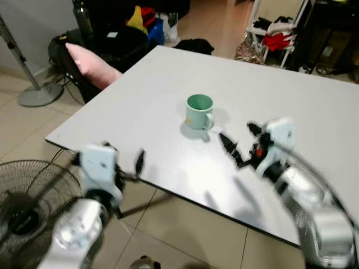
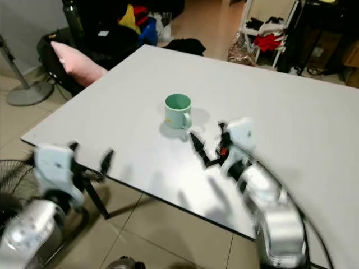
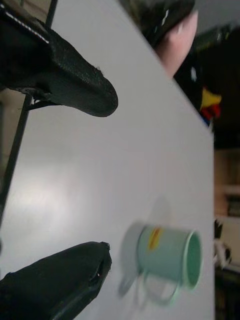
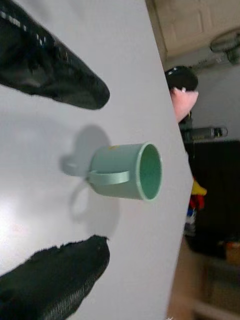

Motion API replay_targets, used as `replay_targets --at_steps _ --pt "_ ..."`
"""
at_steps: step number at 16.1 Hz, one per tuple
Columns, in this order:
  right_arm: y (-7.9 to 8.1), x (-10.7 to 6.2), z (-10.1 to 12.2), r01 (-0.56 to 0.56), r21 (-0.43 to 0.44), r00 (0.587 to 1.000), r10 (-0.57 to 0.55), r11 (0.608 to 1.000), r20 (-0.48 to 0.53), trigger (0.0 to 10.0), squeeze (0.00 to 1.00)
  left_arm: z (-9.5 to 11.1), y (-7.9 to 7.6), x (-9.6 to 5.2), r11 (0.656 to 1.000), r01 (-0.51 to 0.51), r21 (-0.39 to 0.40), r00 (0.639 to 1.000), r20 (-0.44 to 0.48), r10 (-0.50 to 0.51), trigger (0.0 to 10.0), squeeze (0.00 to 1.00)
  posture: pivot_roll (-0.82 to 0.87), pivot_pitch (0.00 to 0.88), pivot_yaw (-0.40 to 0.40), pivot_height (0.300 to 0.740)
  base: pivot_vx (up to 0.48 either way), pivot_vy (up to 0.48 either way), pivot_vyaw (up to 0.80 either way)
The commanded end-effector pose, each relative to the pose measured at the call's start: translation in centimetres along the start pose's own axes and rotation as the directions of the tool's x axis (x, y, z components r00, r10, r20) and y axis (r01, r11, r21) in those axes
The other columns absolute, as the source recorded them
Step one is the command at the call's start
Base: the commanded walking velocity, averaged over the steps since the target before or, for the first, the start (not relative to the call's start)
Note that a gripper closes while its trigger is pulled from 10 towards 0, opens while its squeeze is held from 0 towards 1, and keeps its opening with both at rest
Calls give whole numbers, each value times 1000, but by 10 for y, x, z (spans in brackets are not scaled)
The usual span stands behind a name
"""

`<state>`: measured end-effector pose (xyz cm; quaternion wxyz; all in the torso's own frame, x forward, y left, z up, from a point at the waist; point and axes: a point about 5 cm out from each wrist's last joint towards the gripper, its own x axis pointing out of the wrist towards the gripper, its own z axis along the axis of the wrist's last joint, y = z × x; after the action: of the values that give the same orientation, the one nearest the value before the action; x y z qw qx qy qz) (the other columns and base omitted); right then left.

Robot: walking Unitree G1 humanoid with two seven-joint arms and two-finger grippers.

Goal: Setting the table

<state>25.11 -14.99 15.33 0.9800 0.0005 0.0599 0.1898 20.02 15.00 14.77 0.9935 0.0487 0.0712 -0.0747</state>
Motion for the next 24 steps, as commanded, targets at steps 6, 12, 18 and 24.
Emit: replay_targets --at_steps 6,12,18,24 --pt "2 -17 -12 105 -74 992 -109 992 -61 10000 0 0 1 -3 999 -7 52 1000 15 6 10000 0 -17 0 67 740 -244 0 0" --pt "1 -17 -15 76 -89 994 -83 993 -74 10000 0 4 2 -1 999 -8 45 999 40 6 10000 0 -20 0 77 740 -133 0 133" --pt "4 -12 -6 -24 -65 999 22 998 -28 10000 0 11 -4 -5 1000 -17 23 996 87 15 10000 0 -8 0 72 740 0 0 800" --pt "11 -7 -10 -87 23 996 87 996 -26 10000 0 15 -2 -10 995 -83 58 991 111 76 10000 0 21 0 50 740 0 0 800"
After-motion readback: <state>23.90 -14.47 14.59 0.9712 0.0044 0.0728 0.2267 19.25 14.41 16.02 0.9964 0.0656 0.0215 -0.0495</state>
